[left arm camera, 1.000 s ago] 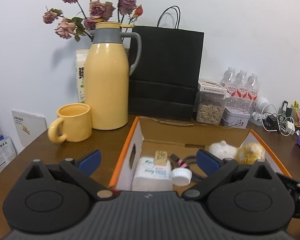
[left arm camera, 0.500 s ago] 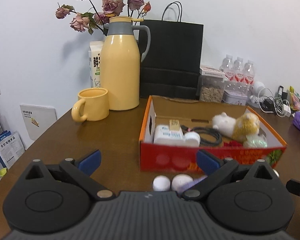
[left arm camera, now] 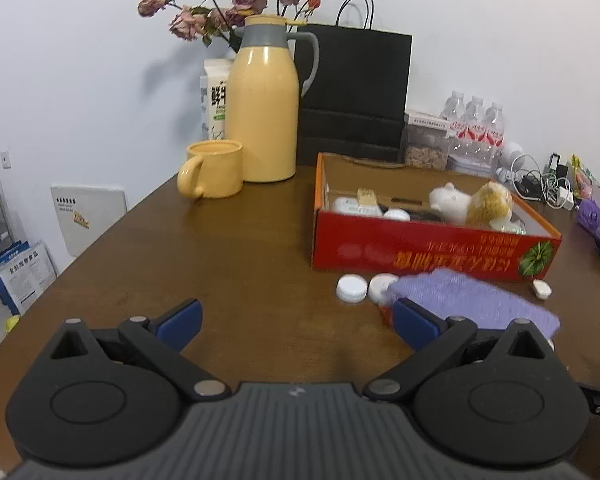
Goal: Organize objects
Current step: 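Withdraw both tools from the box back toward the remaining clutter, then grasp the black cable with the right tool while the left tool grasps the purple pouch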
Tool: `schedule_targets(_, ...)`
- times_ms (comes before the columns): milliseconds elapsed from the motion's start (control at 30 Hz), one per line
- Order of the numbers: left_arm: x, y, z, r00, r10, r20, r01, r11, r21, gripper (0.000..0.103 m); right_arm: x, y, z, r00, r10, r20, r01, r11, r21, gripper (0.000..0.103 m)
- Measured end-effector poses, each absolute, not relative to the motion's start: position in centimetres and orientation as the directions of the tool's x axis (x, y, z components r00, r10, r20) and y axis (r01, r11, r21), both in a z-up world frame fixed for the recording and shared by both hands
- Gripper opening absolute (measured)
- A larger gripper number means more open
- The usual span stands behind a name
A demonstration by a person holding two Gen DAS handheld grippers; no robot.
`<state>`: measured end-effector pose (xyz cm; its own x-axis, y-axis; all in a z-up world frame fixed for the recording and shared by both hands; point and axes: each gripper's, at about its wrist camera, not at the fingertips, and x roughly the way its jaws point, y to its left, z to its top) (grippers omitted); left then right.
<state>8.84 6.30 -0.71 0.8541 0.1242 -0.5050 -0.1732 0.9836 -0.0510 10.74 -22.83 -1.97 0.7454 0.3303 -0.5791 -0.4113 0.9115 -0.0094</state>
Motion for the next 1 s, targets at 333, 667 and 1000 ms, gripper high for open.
schedule_targets(333, 7.8, 6.7, -2.3, 0.836, 0.089, -0.542, -0.162, 0.983, -0.088, 0.103, 10.7, -21.2, -3.4, 0.721, 0.348, -0.599, -0.426, 0.905, 0.012, 0.086)
schedule_targets(667, 7.6, 7.0, -2.6, 0.833, 0.083, -0.547, -0.169, 0.98, -0.109, 0.103, 10.6, -20.7, -3.7, 0.695, 0.401, -0.596, -0.465, 0.884, 0.052, 0.057)
schedule_targets(1000, 7.8, 7.1, -2.9, 0.826, 0.085, -0.556, -0.175, 0.978, -0.11, 0.103, 10.3, -20.7, -3.7, 0.7, 0.416, -0.58, -0.479, 0.876, 0.05, 0.054)
